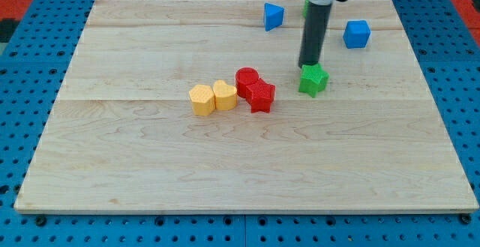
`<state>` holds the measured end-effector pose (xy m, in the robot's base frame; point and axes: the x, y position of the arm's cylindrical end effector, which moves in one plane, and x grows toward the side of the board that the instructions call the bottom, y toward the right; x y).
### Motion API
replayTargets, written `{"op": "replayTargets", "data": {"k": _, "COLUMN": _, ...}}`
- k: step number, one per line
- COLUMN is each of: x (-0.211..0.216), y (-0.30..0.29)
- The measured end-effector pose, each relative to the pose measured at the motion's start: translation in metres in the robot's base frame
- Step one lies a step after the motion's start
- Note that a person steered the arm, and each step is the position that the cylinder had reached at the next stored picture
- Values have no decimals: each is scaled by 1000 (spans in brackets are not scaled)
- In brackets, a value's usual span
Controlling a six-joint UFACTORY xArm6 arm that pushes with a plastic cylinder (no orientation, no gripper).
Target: Move the red star into the yellow heart
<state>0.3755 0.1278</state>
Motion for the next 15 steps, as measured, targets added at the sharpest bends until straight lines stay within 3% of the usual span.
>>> {"op": "replayTargets", "data": {"k": 1, "x": 25, "y": 51}}
{"op": "replayTargets", "data": {"k": 2, "x": 28, "y": 60}}
{"op": "replayTargets", "data": {"k": 4, "x": 47, "y": 29}}
{"op": "replayTargets", "data": {"k": 11, "x": 54, "y": 52}}
{"op": "replayTargets", "data": {"k": 12, "x": 51, "y": 29}}
{"op": "replayTargets", "data": {"k": 13, "x": 75, "y": 20}}
{"op": "replayTargets", "data": {"k": 15, "x": 67, "y": -111}}
